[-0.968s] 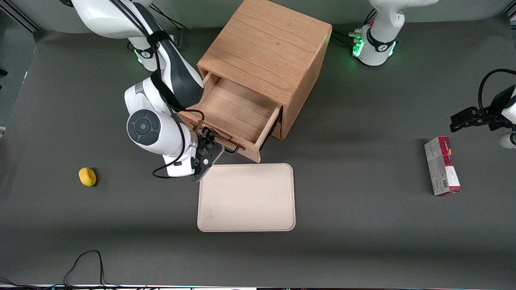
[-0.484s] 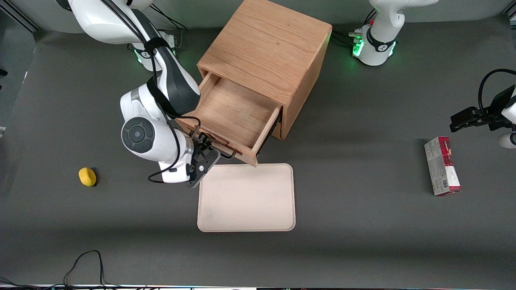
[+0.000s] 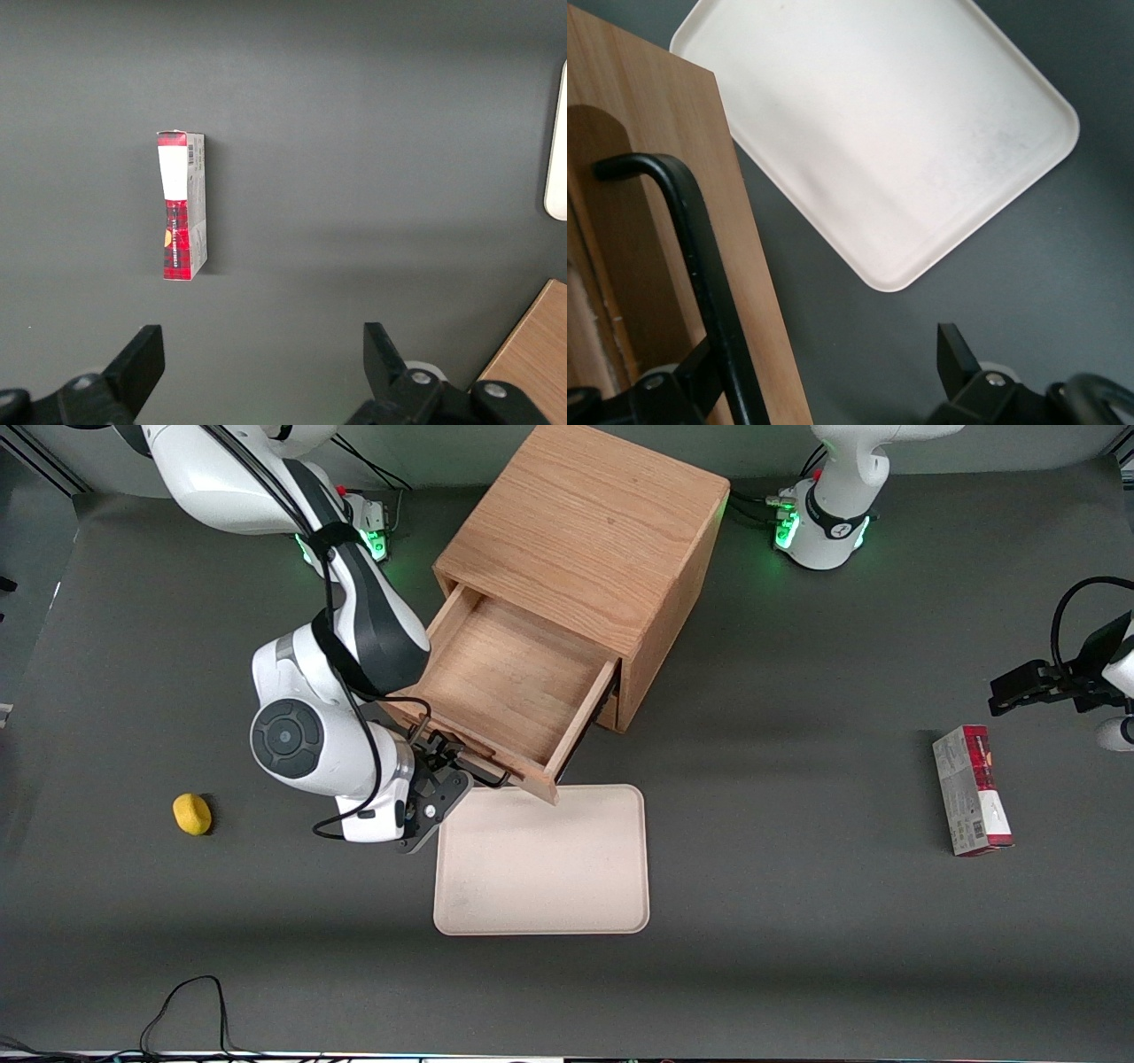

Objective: Open upper drawer

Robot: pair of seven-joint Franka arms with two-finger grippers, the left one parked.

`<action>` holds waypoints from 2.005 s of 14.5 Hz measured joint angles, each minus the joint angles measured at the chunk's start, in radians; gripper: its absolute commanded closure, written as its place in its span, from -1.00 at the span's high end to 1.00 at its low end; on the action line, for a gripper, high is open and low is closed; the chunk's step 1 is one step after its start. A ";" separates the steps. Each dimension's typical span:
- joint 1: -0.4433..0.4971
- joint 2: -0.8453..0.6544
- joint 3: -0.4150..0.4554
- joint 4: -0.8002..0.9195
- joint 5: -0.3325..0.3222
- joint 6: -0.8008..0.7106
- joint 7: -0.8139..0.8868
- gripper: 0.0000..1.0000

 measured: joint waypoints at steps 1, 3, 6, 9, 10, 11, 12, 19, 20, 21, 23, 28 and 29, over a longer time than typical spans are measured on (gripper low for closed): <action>-0.006 0.006 0.000 0.007 0.000 0.000 0.000 1.00; -0.017 0.014 -0.001 0.018 0.000 0.000 0.000 1.00; -0.029 0.019 -0.003 0.023 -0.001 0.001 0.000 1.00; -0.042 0.025 -0.003 0.038 -0.002 0.001 0.000 1.00; -0.045 0.029 -0.003 0.044 -0.002 0.001 0.000 1.00; -0.046 0.031 -0.003 0.049 -0.002 0.001 0.000 1.00; -0.047 0.032 -0.003 0.051 -0.002 0.001 0.000 1.00; -0.052 0.012 -0.008 0.184 -0.002 -0.141 0.002 1.00; -0.059 -0.003 -0.010 0.203 -0.002 -0.163 0.005 1.00; -0.070 -0.023 -0.013 0.213 -0.003 -0.179 0.012 1.00; -0.091 -0.077 -0.048 0.223 -0.004 -0.211 0.028 1.00; -0.110 -0.194 -0.215 0.227 -0.005 -0.345 0.177 1.00; -0.111 -0.203 -0.245 0.227 -0.008 -0.365 0.213 1.00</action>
